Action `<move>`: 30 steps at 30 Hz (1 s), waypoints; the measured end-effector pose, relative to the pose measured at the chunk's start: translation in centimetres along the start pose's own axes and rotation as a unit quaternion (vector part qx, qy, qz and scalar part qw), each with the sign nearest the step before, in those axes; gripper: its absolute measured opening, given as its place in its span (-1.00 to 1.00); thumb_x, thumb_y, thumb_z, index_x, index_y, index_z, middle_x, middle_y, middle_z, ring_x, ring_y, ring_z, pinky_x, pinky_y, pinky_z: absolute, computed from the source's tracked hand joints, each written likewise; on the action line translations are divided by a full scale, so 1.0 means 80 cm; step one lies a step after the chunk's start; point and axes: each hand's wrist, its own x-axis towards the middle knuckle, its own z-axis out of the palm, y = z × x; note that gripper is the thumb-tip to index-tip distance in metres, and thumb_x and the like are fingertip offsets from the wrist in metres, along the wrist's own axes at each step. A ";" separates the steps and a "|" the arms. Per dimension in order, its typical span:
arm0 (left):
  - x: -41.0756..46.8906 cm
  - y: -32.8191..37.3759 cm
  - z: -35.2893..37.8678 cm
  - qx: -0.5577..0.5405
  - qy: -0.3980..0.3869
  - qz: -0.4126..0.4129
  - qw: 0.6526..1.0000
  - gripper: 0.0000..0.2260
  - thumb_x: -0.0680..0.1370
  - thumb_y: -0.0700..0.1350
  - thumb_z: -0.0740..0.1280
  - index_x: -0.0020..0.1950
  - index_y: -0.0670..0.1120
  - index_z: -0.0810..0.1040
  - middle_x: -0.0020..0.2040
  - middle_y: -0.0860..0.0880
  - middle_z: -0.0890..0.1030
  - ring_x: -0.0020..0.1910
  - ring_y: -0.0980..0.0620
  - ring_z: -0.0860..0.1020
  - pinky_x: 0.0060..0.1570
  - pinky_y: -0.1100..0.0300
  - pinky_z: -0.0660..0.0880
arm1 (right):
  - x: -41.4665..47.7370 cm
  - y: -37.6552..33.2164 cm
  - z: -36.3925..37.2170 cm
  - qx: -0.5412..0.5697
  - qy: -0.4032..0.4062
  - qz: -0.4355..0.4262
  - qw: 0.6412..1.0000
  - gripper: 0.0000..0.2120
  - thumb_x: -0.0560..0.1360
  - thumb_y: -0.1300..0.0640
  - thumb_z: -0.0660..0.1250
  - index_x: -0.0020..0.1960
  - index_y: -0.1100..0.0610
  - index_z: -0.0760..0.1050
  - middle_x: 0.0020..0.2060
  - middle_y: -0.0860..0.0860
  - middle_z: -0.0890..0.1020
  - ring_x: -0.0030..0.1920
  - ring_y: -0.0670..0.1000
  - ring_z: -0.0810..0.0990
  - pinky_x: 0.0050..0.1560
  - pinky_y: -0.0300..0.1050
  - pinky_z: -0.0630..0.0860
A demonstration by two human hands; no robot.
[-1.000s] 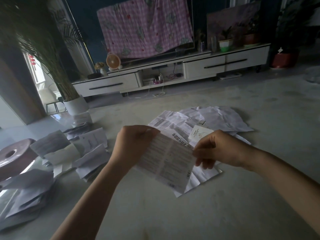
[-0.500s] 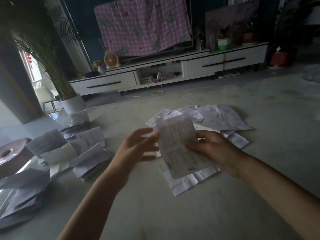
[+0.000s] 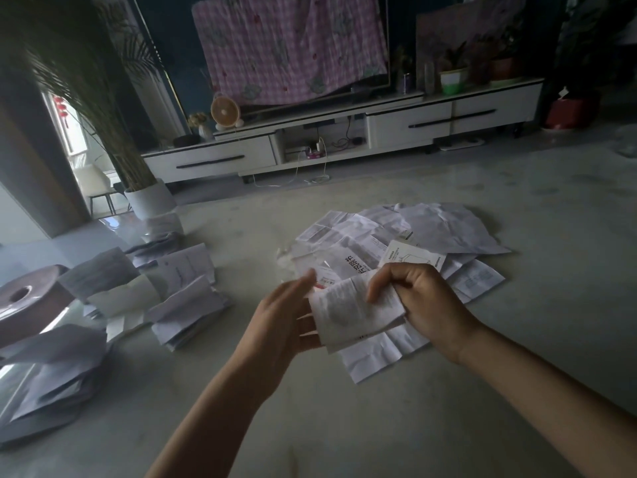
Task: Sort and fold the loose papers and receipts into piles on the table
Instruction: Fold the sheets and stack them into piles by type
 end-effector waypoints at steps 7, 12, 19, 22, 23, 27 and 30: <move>-0.004 -0.020 -0.019 0.127 0.132 0.117 0.976 -0.83 0.44 -0.41 0.35 -0.21 -0.14 0.58 -0.42 -0.01 0.59 -0.42 0.06 0.54 -0.41 0.15 0.53 | -0.003 -0.008 0.014 0.111 -0.086 0.123 0.982 -0.74 0.58 0.12 0.12 0.03 0.16 0.58 -0.09 0.12 0.64 -0.16 0.02 0.62 -0.28 -0.17 0.56; -0.011 -0.036 -0.048 0.141 0.169 0.139 0.966 -0.77 0.43 -0.45 0.34 -0.24 -0.12 0.57 -0.46 0.01 0.58 -0.46 0.06 0.51 -0.51 0.22 0.47 | -0.008 0.014 0.054 -0.002 -0.033 0.074 0.997 -0.82 0.42 0.31 0.40 -0.06 0.09 0.51 -0.12 0.09 0.58 -0.21 0.00 0.59 -0.31 -0.24 0.56; -0.029 -0.051 -0.143 0.346 0.300 0.218 0.862 -0.60 0.39 -0.40 0.38 -0.02 0.07 0.43 -0.20 0.02 0.57 -0.24 0.01 0.58 -0.36 0.29 0.49 | 0.017 0.041 0.185 -0.215 0.000 -0.111 0.970 -0.93 0.45 0.30 0.31 -0.17 0.17 0.53 -0.17 0.04 0.50 -0.20 0.01 0.53 -0.18 -0.28 0.40; -0.035 -0.062 -0.158 0.425 0.293 0.265 0.815 -0.44 0.32 -0.41 0.40 0.13 0.12 0.41 -0.02 0.04 0.50 -0.04 0.02 0.48 -0.18 0.34 0.33 | 0.027 0.045 0.223 -0.318 -0.024 -0.135 0.938 -0.88 0.53 0.23 0.21 -0.05 0.17 0.52 -0.05 0.08 0.48 -0.06 0.12 0.52 -0.13 -0.14 0.34; -0.035 -0.066 -0.160 0.449 0.289 0.263 0.804 -0.43 0.32 -0.38 0.42 0.20 0.10 0.43 0.05 0.00 0.48 0.03 0.01 0.41 -0.09 0.33 0.29 | 0.030 0.045 0.228 -0.363 -0.011 -0.140 0.921 -0.89 0.52 0.22 0.23 -0.04 0.16 0.53 -0.05 0.10 0.50 -0.05 0.14 0.53 -0.16 -0.12 0.37; -0.027 -0.081 -0.175 0.584 0.322 0.241 0.706 -0.70 0.28 -0.18 0.47 0.00 -0.01 0.65 0.14 -0.13 0.57 0.12 -0.10 0.31 0.01 0.00 0.41 | 0.035 0.050 0.230 -0.435 0.027 -0.154 0.887 -0.87 0.23 0.15 0.54 -0.29 0.09 0.60 -0.27 0.08 0.53 -0.30 0.17 0.56 -0.36 -0.13 0.47; -0.027 -0.085 -0.178 0.590 0.299 0.208 0.721 -0.83 0.35 -0.09 0.32 -0.13 0.02 0.67 -0.03 0.01 0.66 0.01 -0.16 0.49 -0.05 0.07 0.29 | 0.035 0.052 0.224 -0.470 0.036 -0.132 0.872 -0.83 0.17 0.07 0.59 -0.38 0.04 0.60 -0.33 0.06 0.51 -0.34 0.16 0.53 -0.38 -0.10 0.45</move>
